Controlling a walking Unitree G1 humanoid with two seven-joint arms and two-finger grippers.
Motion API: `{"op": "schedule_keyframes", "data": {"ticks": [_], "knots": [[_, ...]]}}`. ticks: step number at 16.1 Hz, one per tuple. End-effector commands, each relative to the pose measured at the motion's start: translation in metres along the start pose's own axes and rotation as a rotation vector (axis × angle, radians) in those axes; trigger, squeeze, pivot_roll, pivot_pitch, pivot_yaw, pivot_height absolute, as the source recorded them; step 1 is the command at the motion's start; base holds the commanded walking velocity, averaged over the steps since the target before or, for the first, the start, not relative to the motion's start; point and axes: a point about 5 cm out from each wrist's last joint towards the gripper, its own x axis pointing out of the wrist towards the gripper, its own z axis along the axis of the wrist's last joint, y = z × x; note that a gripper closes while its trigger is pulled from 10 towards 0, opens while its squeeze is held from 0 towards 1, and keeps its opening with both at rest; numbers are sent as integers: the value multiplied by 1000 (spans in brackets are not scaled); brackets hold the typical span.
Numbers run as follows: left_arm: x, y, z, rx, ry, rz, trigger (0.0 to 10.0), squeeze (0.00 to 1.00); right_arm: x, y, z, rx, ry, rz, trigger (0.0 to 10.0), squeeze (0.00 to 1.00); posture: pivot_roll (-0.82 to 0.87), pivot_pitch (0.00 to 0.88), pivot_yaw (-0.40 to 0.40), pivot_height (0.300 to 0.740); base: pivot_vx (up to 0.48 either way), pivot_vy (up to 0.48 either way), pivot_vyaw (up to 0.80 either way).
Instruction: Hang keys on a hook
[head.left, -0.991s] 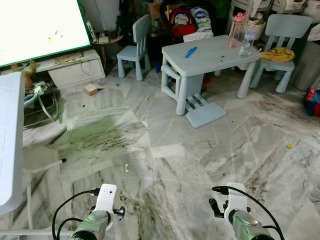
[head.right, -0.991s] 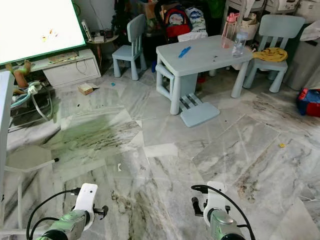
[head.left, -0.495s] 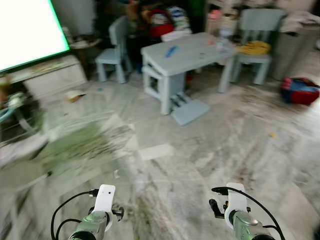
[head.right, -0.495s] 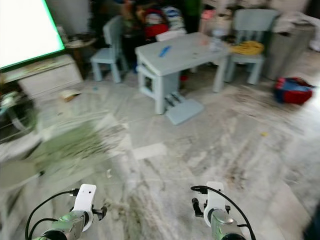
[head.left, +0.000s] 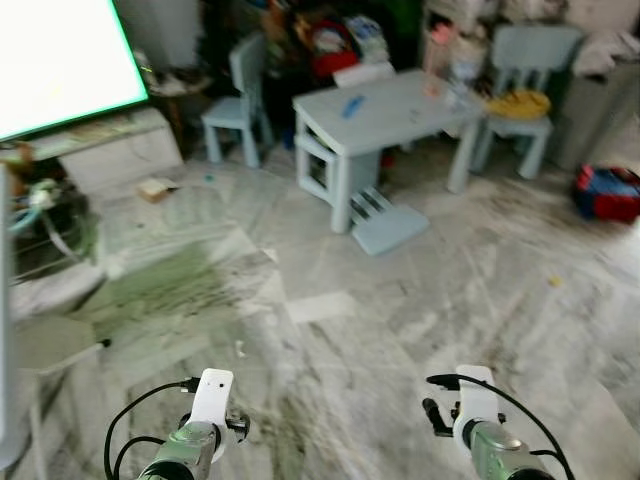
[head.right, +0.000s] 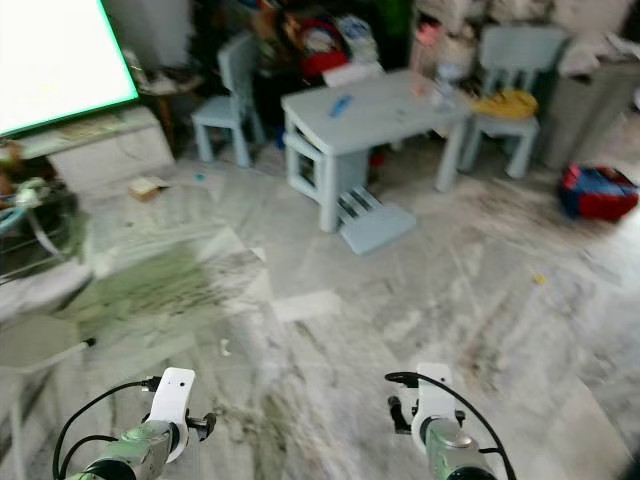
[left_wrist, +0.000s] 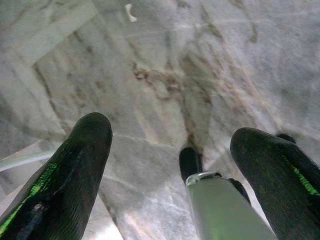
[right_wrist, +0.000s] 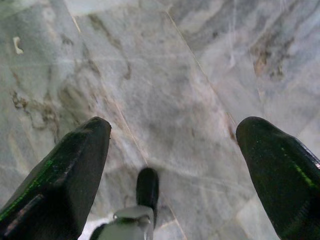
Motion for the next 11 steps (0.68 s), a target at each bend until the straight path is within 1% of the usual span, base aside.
{"op": "schedule_keyframes", "data": {"ticks": [1,2,3,11], "knots": [[-1,7,-4,1,20,19,10000,0,1,7,-1,-2,2,22,10000,0,-66,32,61,740,0,480,0],[-1,7,-3,5,14,18,10000,0,1,7,-1,-3,2,22,10000,0,-66,32,61,740,0,270,0],[-1,6,-2,12,2,10,10000,0,1,7,-1,-3,2,21,10000,0,-66,32,61,740,0,0,0],[-1,7,-1,26,7,0,10000,0,1,7,-1,-7,4,18,10000,0,-65,35,63,740,0,0,0]]}}
